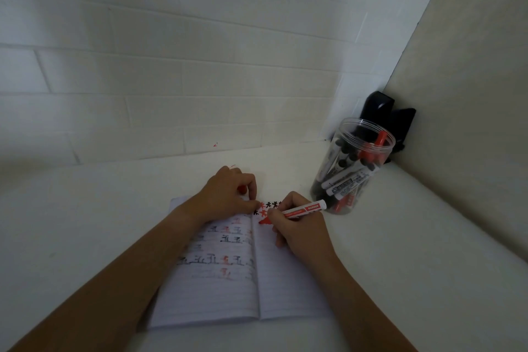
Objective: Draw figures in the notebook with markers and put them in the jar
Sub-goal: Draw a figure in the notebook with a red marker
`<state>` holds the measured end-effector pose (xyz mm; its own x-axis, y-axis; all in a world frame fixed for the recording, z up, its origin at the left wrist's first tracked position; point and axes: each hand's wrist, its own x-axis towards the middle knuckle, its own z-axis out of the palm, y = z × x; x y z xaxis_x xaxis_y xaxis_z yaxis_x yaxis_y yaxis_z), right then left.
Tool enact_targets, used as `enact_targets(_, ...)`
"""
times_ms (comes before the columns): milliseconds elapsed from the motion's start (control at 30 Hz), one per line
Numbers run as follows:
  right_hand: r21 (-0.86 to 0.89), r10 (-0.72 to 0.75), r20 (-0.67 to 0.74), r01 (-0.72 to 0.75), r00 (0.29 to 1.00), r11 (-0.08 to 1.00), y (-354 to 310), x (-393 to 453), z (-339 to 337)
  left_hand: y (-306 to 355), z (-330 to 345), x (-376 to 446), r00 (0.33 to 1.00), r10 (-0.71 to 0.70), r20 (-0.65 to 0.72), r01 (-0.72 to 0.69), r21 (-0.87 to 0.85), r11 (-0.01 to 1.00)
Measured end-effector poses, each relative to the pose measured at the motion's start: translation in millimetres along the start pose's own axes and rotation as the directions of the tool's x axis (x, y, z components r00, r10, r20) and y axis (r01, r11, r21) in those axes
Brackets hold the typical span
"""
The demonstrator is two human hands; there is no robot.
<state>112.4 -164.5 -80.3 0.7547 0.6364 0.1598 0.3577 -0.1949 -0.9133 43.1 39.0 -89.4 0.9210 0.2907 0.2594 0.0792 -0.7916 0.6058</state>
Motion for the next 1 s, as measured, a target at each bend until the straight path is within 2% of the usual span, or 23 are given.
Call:
enact_targets(200, 0.097, -0.01, -0.063, 0.016, 0.998, 0.995, -4, 0, -1, 1, -1, -2, 0.999, 0.002, 0.033, -0.004, 0.065, 0.998)
enact_targets(367, 0.088, -0.053, -0.028, 0.055, 0.998, 0.995, -8, 0, -3, 5, -2, -4, 0.999, -0.008, 0.046, 0.002, 0.146, 0.989)
enact_targets(567, 0.105, 0.014, -0.012, -0.013, 1.0, 0.994, -7, 0, -5, 10, -5, -5, 0.999, -0.017, 0.046, 0.013, 0.094, 0.996)
enact_targets(1000, 0.057, 0.035, -0.055, -0.032, 0.998, 0.998, -10, -1, 3, 14, -5, -5, 0.999, -0.033, 0.028, 0.032, 0.066, 0.997)
